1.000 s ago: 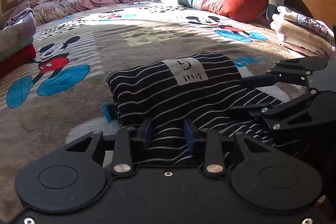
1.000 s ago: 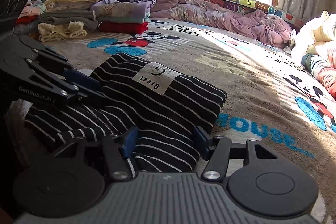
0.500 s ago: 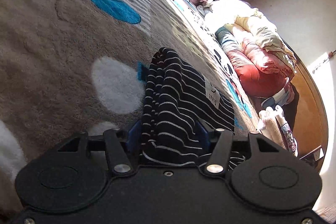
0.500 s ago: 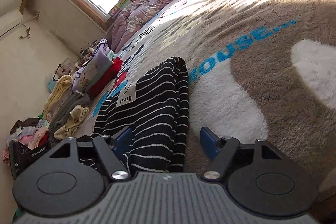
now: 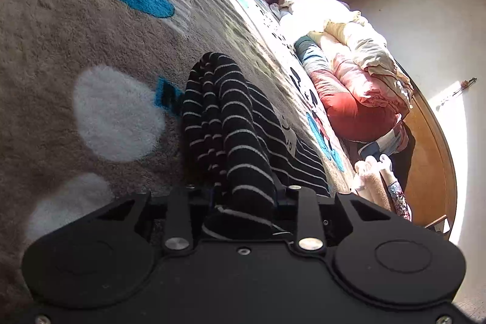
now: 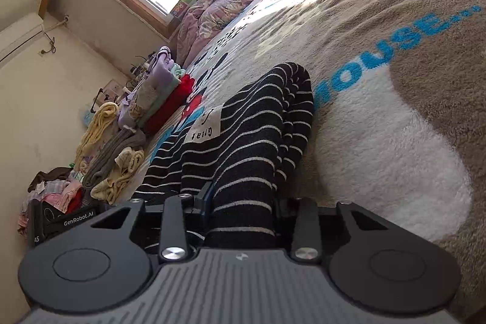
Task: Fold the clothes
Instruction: 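Grasp the folded striped shirt with both grippers and lift it, then carry the shirt with both grippers onto the folded clothes stack by the pillows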
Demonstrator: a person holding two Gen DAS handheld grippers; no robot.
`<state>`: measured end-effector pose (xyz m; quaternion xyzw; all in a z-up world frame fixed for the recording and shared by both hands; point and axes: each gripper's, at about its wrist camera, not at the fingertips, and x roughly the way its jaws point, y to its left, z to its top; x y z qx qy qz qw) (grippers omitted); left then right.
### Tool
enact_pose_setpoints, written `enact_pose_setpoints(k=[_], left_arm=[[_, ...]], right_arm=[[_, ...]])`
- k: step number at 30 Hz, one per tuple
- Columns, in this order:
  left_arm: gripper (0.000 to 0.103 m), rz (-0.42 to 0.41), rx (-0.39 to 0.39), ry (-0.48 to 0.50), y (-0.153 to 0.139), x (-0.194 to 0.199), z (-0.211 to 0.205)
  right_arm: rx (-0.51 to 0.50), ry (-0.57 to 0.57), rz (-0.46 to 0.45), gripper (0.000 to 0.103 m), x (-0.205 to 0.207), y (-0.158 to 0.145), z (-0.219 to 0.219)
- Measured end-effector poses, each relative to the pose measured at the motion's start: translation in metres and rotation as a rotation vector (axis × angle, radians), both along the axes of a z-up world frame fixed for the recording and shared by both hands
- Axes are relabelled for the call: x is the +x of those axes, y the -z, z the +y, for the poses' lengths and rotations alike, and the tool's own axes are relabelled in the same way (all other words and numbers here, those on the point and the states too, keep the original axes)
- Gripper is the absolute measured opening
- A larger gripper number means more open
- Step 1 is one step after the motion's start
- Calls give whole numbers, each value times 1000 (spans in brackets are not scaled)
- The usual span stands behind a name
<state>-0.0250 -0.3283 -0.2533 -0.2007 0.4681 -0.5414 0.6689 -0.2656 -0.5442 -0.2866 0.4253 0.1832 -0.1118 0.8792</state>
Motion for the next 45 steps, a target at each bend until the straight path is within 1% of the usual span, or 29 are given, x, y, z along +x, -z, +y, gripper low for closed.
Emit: enact_pose_setpoints(k=[4, 5, 6, 7, 8, 9, 10, 11, 12, 13, 14, 15, 16, 17, 18, 19, 21, 22, 24, 25, 28, 30, 32, 36, 40, 42, 45], left_arm=[[27, 0, -131, 37, -19, -6, 5], [27, -5, -153, 47, -22, -9, 5], [27, -6, -158, 59, -22, -12, 2], [27, -3, -156, 71, -21, -16, -2], [27, -5, -127, 77, -18, -18, -7], [29, -19, -72, 78, -11, -21, -13], [35, -39, -11, 79, -4, -24, -20], [42, -48, 44, 75, 3, -25, -23], [49, -49, 95, 68, 10, -24, -23], [49, -50, 112, 62, 12, -22, -21], [51, -51, 107, 57, 11, -19, -17], [56, -53, 101, 52, 10, -17, -13], [58, -53, 98, 56, 11, -17, -12], [58, -51, 96, 66, 12, -20, -14], [56, -50, 95, 77, 13, -22, -16], [42, -49, 93, 87, 14, -25, -18], [28, -46, 90, 108, 17, -30, -22], [25, -51, 62, 115, 13, -35, -25], [24, -56, -14, 154, -2, -45, -38], [24, -53, -43, 179, -9, -49, -48], [24, -45, -130, 252, -31, -62, -77], [24, -50, -183, 325, -50, -79, -113], [24, -60, -229, 401, -70, -99, -152], [24, -80, -299, 536, -104, -142, -225], [24, -69, -351, 650, -130, -182, -301], [24, -45, -376, 688, -140, -196, -335], [24, 12, -430, 735, -149, -215, -381]], right_arm=[[-21, 7, -73, 34, -20, -22, 2], [-35, 12, -100, 34, -29, -29, 1], [-50, 19, -126, 34, -38, -35, 1], [-69, 32, -133, 34, -47, -39, 0], [-78, 49, -139, 34, -54, -39, 0], [-86, 67, -146, 34, -62, -39, -1], [-66, 84, -107, 36, -63, -29, -4], [-42, 101, -60, 49, -63, -19, -7], [-17, 118, -14, 53, -62, -8, -10], [7, 135, 33, 51, -62, 3, -13], [9, 144, 15, 52, -66, 4, -13], [6, 152, 7, 55, -68, 2, -13], [10, 157, 2, 62, -69, 3, -13], [15, 160, -2, 65, -71, 4, -13], [20, 163, -7, 65, -72, 6, -14], [37, 152, -10, 60, -70, 11, -14], [34, 129, -35, 47, -67, 10, -12], [31, 118, -48, 35, -66, 9, -11], [25, 95, -74, 33, -64, 7, -10], [18, 102, -95, 32, -69, 1, -11], [-28, 181, -191, 32, -103, -26, -26], [-60, 271, -271, 32, -136, -43, -41], [-113, 350, -321, 32, -168, -61, -55], [-243, 496, -368, 32, -224, -93, -85], [-308, 623, -421, 32, -272, -117, -125], [-347, 681, -442, 32, -296, -130, -147], [-394, 747, -473, 32, -327, -147, -174]])
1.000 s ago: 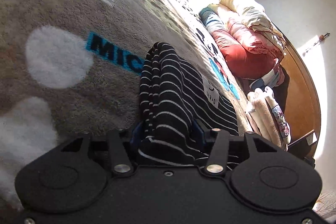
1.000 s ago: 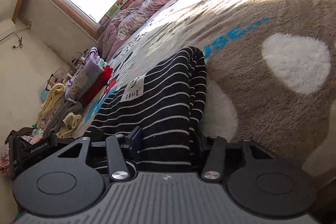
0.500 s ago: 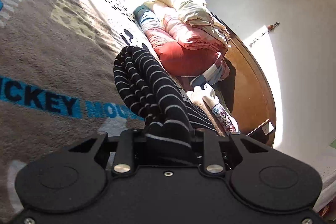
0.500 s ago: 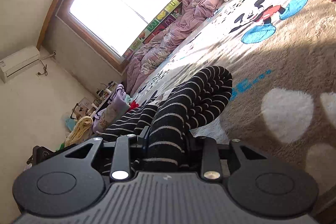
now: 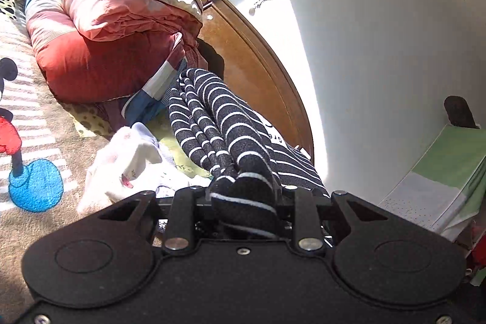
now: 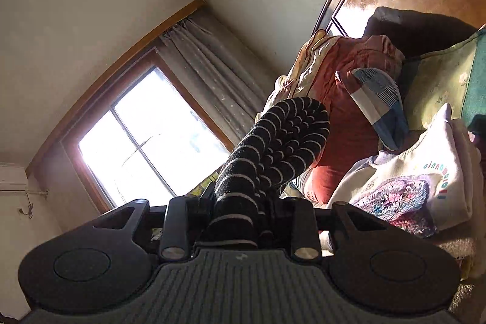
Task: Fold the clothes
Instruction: 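Carry the shirt with both grippers onto the folded clothes stack by the pillows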
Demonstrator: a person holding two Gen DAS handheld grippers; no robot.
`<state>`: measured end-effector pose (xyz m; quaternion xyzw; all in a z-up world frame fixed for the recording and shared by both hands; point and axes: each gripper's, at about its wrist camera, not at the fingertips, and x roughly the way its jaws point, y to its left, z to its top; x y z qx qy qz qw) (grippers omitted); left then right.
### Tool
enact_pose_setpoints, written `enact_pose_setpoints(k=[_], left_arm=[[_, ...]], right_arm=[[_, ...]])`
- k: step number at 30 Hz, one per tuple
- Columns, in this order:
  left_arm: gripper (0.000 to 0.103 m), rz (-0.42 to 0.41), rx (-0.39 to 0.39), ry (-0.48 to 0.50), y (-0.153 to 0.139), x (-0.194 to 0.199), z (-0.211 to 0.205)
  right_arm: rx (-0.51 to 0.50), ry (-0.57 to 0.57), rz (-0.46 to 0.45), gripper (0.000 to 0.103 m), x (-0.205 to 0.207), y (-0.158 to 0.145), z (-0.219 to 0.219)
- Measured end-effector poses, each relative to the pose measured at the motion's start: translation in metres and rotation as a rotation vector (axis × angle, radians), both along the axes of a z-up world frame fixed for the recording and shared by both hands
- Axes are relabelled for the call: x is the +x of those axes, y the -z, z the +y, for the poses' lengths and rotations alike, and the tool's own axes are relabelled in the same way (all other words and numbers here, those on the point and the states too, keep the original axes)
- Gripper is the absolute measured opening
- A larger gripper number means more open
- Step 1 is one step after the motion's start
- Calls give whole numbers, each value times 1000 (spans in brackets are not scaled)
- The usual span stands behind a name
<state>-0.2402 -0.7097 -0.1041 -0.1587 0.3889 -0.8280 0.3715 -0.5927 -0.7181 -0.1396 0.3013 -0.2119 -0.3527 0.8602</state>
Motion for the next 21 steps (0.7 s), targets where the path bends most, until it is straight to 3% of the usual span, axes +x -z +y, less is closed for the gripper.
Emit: enact_pose_setpoints(k=[4, 6, 8, 9, 10, 11, 13, 16, 19, 21], left_arm=[[24, 56, -7, 60, 6, -20, -53], [24, 17, 32, 58, 26, -28, -76], [25, -90, 207, 14, 72, -34, -104], [27, -107, 281, 6, 97, -33, -112], [28, -69, 293, 8, 112, -27, -114], [28, -54, 277, 8, 112, -24, -111], [29, -104, 255, -5, 101, -26, -105], [34, -98, 276, -19, 92, -25, -102], [39, -223, 193, -103, 64, -24, -79], [39, -319, 94, -196, 42, -24, -59]], right_arm=[[-31, 90, -24, 32, -32, -6, -38], [17, 125, -48, 32, -45, 11, -57], [180, 148, -51, 32, -49, 53, -84], [308, 150, -51, 32, -47, 83, -100], [406, 156, -54, 28, -46, 113, -111], [388, 155, -71, 27, -46, 133, -113], [306, 155, -25, 28, -41, 131, -107], [311, 183, 3, 31, -33, 121, -110], [290, 246, 36, 40, -38, 103, -87], [183, 336, 150, 46, -40, 82, -58]])
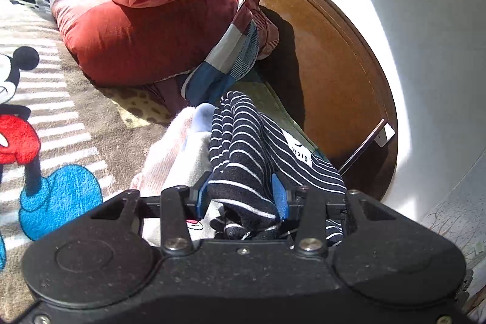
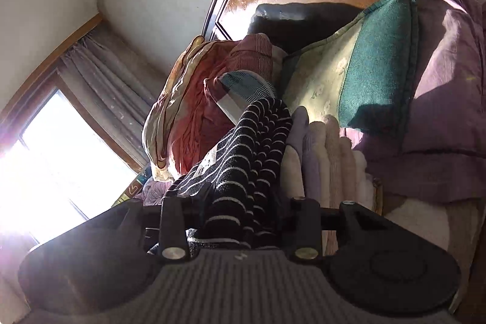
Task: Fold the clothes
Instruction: 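Carry the shirt with both grippers onto the folded clothes stack by the pillows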
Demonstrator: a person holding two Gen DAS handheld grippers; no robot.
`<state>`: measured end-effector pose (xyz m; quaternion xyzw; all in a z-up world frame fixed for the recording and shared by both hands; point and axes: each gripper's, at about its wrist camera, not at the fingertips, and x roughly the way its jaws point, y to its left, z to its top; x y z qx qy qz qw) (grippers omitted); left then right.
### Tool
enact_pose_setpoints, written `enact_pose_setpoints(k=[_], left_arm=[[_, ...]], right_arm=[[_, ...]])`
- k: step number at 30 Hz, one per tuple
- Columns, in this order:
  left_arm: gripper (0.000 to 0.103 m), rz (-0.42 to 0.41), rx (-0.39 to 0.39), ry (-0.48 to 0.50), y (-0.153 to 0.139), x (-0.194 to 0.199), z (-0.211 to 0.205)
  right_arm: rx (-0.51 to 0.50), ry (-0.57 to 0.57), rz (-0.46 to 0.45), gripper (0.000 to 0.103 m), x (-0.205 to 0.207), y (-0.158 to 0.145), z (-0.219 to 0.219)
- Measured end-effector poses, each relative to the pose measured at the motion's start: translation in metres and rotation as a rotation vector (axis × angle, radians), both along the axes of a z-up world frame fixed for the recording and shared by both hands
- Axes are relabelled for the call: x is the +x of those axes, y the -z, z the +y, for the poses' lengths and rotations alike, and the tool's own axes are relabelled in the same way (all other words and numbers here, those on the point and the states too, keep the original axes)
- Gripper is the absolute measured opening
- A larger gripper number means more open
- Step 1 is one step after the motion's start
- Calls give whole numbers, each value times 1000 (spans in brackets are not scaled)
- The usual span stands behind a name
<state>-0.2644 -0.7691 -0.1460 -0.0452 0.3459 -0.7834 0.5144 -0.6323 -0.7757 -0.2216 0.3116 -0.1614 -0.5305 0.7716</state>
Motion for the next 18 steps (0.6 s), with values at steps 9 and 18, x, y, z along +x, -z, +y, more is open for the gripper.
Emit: enact_pose_setpoints(k=[9, 18], left_arm=[[39, -278, -171, -17, -19, -50, -10], [48, -403, -30, -50, 1, -59, -11]], right_arm=[[-214, -35, 448, 46, 36, -44, 3], [-16, -95, 487, 58, 41, -30, -15]])
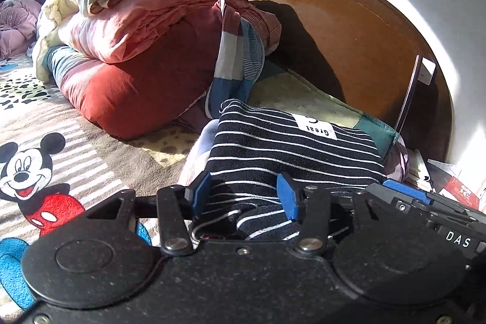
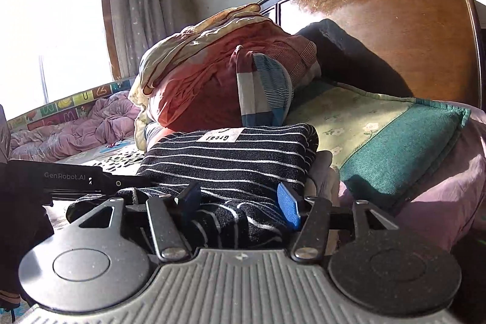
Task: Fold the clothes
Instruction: 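Carry the shirt with both grippers onto the folded clothes stack by the pillows, then open both grippers and withdraw them from the stacked shirt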
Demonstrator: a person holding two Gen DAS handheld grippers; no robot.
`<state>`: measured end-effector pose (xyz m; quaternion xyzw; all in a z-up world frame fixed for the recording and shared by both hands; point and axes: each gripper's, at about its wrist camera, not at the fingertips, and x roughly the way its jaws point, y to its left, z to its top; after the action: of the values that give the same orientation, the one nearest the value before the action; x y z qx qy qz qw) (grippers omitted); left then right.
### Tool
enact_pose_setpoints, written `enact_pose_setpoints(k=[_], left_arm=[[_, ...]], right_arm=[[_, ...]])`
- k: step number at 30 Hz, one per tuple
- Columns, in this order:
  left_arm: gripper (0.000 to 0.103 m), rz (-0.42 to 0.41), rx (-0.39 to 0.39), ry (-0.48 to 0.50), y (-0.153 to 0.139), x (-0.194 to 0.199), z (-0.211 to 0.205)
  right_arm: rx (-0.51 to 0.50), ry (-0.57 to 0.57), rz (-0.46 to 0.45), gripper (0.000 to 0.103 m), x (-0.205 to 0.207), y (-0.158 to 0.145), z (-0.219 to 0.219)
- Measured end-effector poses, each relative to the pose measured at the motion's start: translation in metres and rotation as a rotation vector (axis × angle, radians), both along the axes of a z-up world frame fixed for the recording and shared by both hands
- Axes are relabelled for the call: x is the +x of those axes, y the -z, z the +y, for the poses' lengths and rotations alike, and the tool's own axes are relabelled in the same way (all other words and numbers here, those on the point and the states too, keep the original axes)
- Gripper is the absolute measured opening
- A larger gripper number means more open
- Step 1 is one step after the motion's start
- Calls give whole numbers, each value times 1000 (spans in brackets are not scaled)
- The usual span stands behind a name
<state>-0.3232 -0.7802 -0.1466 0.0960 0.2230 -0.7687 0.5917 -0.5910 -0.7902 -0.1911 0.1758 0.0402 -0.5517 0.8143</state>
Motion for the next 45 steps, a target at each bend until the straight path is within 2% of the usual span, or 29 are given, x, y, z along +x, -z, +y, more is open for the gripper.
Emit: enact_pose_setpoints(k=[2, 4, 6, 8, 10, 11, 13, 16, 19, 22, 29, 34, 38, 45], left_arm=[[49, -15, -20, -11, -5, 1, 18], [54, -12, -25, -31, -6, 5, 38], [58, 14, -2, -54, -5, 10, 63], [63, 35, 16, -70, -5, 15, 88], [69, 53, 35, -85, -5, 20, 113], [73, 67, 47, -94, -6, 24, 126], [87, 99, 80, -117, -7, 32, 148], [96, 119, 112, -130, -15, 39, 185], [103, 87, 137, -175, -30, 41, 223], [103, 44, 99, -198, -46, 40, 255], [103, -74, -10, -277, -76, 26, 308], [103, -186, -9, -279, -83, -3, 309], [103, -213, -4, -259, -91, -17, 300], [103, -290, -17, -265, -100, -36, 290]], right_arm=[[-10, 17, -35, 65, -4, -6, 15], [0, 42, -70, 74, -6, -10, 30], [42, 48, -119, 81, -6, -15, 49], [92, 46, -142, 96, -1, -19, 67], [148, 34, -163, 102, 6, -25, 89], [166, 22, -167, 102, 10, -27, 97], [203, 5, -155, 102, 21, -36, 121], [247, -5, -127, 102, 34, -44, 151], [308, 5, -106, 103, 44, -51, 177], [368, 37, -52, 103, 50, -60, 200], [336, 72, 72, 103, 49, -88, 249], [302, 125, 132, 103, 43, -105, 268], [282, 161, 175, 103, 37, -115, 271], [269, 202, 188, 103, 24, -123, 265]])
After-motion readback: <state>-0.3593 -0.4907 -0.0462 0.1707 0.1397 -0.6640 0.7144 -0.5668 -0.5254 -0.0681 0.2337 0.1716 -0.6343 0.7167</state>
